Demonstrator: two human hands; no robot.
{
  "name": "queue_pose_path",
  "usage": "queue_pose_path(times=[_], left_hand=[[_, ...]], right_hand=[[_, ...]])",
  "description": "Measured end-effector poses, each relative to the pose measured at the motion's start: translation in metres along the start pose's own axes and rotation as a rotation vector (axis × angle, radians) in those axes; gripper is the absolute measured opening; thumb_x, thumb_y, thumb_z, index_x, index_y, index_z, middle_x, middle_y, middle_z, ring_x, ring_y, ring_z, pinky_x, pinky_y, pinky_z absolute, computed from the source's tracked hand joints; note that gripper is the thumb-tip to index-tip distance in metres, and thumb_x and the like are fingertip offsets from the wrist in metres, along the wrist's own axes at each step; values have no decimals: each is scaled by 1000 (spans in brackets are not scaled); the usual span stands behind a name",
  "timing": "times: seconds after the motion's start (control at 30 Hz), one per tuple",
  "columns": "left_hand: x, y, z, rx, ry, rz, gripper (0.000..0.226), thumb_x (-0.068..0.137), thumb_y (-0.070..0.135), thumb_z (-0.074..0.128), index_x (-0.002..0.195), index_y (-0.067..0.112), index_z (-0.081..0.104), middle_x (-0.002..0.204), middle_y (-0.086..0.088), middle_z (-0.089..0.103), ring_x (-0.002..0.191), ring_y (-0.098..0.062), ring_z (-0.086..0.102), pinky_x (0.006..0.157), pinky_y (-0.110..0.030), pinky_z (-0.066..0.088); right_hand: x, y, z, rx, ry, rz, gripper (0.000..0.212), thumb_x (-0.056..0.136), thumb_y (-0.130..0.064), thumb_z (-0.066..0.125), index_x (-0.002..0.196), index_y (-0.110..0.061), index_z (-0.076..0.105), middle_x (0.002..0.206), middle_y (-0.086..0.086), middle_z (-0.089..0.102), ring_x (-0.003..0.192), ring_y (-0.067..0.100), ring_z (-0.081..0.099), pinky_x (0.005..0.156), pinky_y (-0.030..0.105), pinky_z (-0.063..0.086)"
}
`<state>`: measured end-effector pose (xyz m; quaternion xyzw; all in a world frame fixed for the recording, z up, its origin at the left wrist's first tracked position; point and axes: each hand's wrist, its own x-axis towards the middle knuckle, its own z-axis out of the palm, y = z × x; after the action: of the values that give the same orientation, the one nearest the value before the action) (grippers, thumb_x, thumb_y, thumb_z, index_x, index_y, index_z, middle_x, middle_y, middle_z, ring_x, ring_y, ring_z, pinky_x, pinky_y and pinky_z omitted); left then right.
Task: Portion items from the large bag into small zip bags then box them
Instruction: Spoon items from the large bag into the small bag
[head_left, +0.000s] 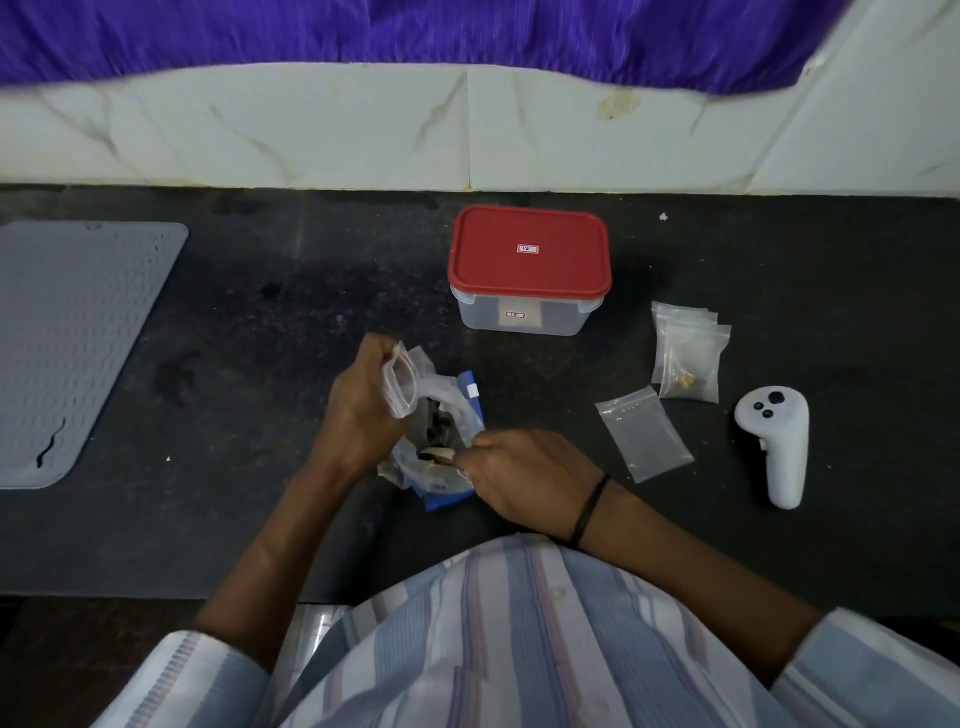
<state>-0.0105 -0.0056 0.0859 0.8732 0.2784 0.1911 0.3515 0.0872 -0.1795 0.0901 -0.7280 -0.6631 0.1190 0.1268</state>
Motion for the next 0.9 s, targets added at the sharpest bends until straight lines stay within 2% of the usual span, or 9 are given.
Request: queue_pose_path(times=[0.07, 0.13, 0.23, 0.37, 0.47, 0.53, 0.67, 0.8, 0.9], left_hand=[[2, -4, -2, 14, -78, -64, 39, 79, 6, 75, 105, 15, 47, 86, 9, 54, 73, -6, 54, 59, -13, 38], [5, -7, -2, 24, -143, -209, 43, 78, 16, 77, 108, 20, 46, 92, 7, 55, 80, -11, 55, 62, -24, 42], [9, -8, 0, -23, -165, -393, 50, 77, 27, 79, 113, 21, 45, 92, 10, 55, 82, -9, 55, 66, -32, 46], [8, -8, 4, -36, -179, -479, 61, 74, 30, 82, 118, 19, 42, 102, 0, 58, 89, -18, 59, 75, -37, 53], [8, -11, 6, 5, -173, -519, 70, 70, 31, 84, 122, 18, 39, 109, -6, 58, 97, -26, 61, 86, -47, 55], [8, -9, 7, 35, -185, -524, 73, 69, 31, 84, 123, 17, 38, 111, -7, 58, 99, -27, 61, 87, -47, 55], [4, -8, 11, 112, -215, -501, 76, 71, 38, 82, 126, 17, 34, 114, -10, 57, 104, -32, 60, 88, -44, 52], [0, -10, 18, 193, -197, -468, 69, 77, 45, 75, 124, 17, 33, 116, -16, 61, 104, -38, 61, 82, -40, 47], [-1, -10, 19, 156, -177, -485, 67, 79, 40, 74, 127, 18, 33, 113, -12, 60, 97, -31, 58, 79, -35, 41]], right_hand=[[-2, 0, 2, 17, 50, 58, 8, 87, -11, 60, 86, -11, 68, 77, 4, 60, 62, 20, 56, 45, 21, 27], [-2, 0, 3, 36, 118, 118, 8, 87, -12, 59, 80, -12, 65, 73, 3, 58, 57, 19, 54, 47, 26, 32], [-3, -2, 3, 30, 216, 179, 8, 85, -14, 60, 80, -14, 65, 69, 0, 55, 53, 16, 51, 45, 24, 31], [-1, -1, 1, -10, 348, 183, 26, 87, -20, 44, 81, -15, 69, 65, -2, 56, 49, 12, 47, 43, 20, 30], [2, 1, 4, -76, 329, 191, 13, 84, -14, 56, 78, -14, 68, 65, -1, 54, 49, 14, 48, 39, 26, 41], [4, 2, 6, -63, 293, 216, 3, 77, -11, 67, 76, -14, 68, 65, -1, 54, 48, 16, 50, 37, 26, 41], [4, 2, 6, -15, 224, 238, 6, 73, -10, 72, 76, -14, 68, 63, -1, 55, 46, 15, 50, 37, 22, 35], [7, 6, 5, 63, 193, 271, 8, 86, -10, 60, 85, -10, 68, 73, 5, 59, 57, 23, 56, 46, 27, 37], [7, 10, 6, 147, 175, 299, 19, 94, -13, 50, 97, -10, 68, 83, 9, 61, 68, 25, 57, 56, 34, 43]])
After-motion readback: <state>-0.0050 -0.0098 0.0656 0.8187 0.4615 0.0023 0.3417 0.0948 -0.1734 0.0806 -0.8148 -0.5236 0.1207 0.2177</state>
